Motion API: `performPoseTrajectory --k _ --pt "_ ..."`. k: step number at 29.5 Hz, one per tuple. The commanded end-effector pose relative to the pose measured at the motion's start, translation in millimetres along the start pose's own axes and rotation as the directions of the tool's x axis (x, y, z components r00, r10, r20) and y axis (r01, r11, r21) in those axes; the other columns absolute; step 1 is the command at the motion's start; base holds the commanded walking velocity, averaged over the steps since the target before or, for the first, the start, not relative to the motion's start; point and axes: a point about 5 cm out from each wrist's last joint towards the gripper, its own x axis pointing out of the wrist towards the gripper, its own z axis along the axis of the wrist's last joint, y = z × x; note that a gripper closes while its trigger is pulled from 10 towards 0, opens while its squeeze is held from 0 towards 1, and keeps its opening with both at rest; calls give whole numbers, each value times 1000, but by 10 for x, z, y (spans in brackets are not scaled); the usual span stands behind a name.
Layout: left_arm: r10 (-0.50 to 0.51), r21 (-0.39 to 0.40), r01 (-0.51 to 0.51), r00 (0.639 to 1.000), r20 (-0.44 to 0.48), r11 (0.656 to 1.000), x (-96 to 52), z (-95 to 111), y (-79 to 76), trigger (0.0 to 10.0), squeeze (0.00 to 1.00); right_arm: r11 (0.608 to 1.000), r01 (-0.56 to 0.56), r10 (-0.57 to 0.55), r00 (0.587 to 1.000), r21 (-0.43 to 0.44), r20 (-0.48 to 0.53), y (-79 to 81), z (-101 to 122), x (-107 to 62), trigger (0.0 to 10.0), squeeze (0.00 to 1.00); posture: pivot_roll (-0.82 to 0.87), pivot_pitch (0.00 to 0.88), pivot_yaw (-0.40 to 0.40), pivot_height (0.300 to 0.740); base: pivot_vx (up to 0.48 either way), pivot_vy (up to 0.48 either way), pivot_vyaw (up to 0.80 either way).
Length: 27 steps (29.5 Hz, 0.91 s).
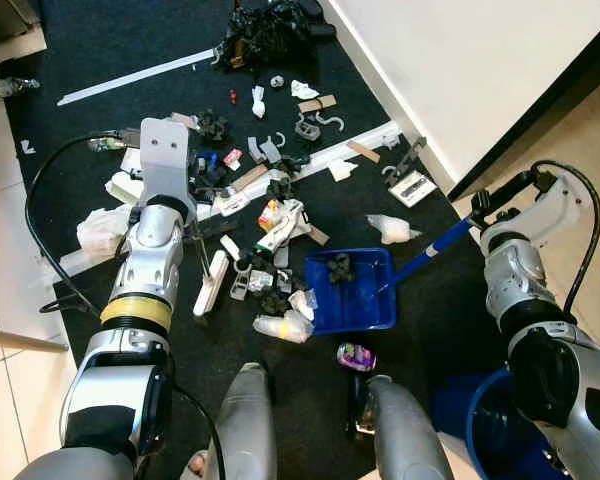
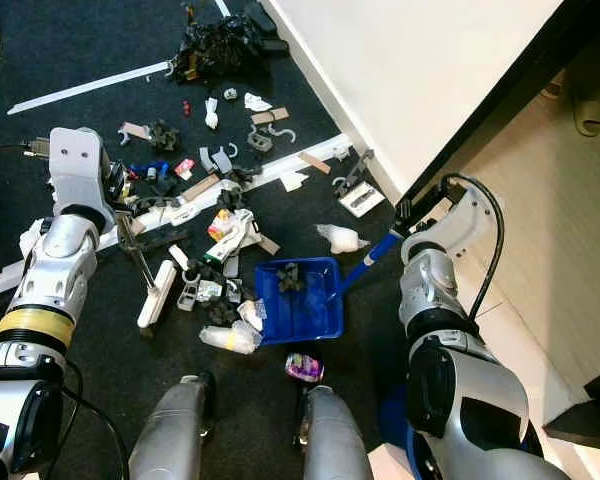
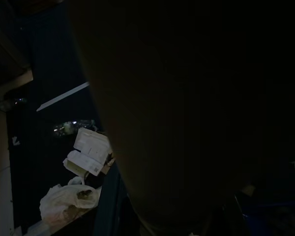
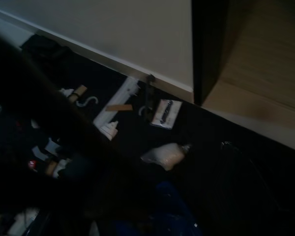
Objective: Sweep floor
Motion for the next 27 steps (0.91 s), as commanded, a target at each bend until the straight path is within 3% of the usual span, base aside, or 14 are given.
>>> performPoseTrajectory --k 1,27 --pt "6 18 -7 1000 15 1000 -7 31 65 10000 0 1000 23 -24 1000 -5 -17 -94 -54 -24 10000 0 234 309 -48 740 0 0 0" --pt "5 21 -6 1000 27 1000 -11 65 97 10000 0 999 -29 29 999 -29 -26 -87 -31 -13 10000 0 244 308 -53 740 0 0 0"
